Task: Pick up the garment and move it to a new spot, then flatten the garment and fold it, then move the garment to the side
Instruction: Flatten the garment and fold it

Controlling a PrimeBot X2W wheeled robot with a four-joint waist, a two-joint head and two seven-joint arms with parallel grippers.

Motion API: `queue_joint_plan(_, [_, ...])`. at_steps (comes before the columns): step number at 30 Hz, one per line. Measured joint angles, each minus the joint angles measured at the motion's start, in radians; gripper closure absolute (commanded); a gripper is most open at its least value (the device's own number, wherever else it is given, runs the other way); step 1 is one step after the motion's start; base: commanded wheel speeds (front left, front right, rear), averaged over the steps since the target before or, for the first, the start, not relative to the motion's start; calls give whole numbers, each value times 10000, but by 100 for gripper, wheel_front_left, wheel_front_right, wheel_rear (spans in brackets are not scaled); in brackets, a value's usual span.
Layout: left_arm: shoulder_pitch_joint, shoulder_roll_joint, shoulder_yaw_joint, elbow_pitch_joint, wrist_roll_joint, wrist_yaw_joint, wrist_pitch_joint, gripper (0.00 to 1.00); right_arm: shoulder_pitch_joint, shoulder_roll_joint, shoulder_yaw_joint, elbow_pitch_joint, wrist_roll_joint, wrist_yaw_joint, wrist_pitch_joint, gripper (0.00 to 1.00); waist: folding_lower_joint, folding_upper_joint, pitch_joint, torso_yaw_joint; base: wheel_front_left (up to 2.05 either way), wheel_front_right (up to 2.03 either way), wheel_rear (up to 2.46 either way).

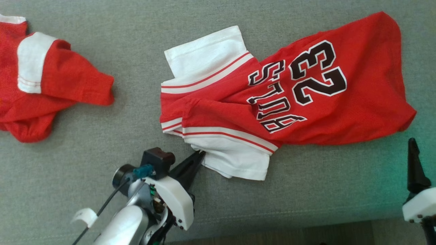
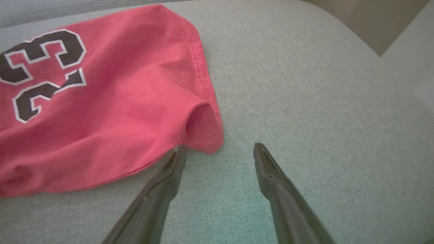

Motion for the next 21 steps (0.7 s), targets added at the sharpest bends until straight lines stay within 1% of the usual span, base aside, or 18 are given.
queue_joint_plan(2, [-44, 59, 13, -71, 0, 69, -2, 100, -73, 2, 46, 150, -81, 0, 2, 0, 0, 0, 64, -45, 0, 0, 0])
queue_joint_plan(5, [-68, 125, 42, -146, 0, 73, -82, 100, -158, 8, 242, 291, -92, 0, 61, 0, 0, 0, 169, -100, 0, 0, 0])
queue_joint_plan(12, [-203, 203, 48, -387, 0, 73, -121, 100, -580, -2, 307, 658, -284, 0, 370, 0, 0, 0, 470, -117, 0, 0, 0])
queue_joint_plan(21, [-540, 194, 31, -606, 0, 71, -326, 100, -1405, -23, -194, 1104, -431, 0, 629, 0, 0, 0, 926, 66, 0, 0, 0])
